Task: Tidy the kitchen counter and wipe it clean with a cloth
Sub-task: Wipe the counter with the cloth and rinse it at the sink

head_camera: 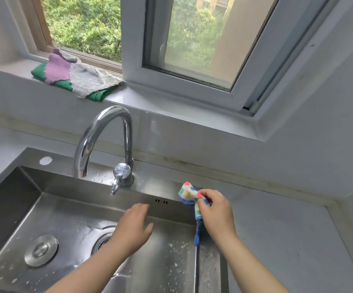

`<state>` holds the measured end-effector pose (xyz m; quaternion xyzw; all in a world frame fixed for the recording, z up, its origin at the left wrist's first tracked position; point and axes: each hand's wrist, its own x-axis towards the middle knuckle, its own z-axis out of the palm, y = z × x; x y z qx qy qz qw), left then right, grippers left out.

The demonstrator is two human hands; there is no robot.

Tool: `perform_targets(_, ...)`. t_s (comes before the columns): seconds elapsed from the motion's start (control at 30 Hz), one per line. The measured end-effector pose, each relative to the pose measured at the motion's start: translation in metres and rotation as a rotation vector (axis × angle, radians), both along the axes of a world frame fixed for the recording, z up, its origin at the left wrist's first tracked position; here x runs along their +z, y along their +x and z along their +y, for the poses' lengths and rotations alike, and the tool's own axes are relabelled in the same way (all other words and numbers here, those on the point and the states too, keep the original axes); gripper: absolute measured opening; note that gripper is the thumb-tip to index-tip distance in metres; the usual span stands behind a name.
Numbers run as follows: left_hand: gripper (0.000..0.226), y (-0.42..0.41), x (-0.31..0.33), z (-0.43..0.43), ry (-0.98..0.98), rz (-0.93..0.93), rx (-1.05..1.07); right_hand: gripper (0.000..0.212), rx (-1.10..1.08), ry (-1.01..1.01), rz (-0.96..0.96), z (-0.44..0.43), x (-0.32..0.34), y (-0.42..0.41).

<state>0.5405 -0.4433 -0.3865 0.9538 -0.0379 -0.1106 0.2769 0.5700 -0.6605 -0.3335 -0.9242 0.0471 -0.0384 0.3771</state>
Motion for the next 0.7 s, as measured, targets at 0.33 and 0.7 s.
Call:
perform_targets(0.33, 0.066, 0.065, -0.036, 0.0, 0.029, -0.059, 0.085, 0.016, 0.289, -0.242, -0.074, 0.035, -0.027, 0.122)
perform_targets(0.7, 0.052, 0.081, -0.074, 0.001, 0.197, -0.123, 0.101, 0.029, 0.539, -0.251, -0.222, 0.082, -0.097, 0.163)
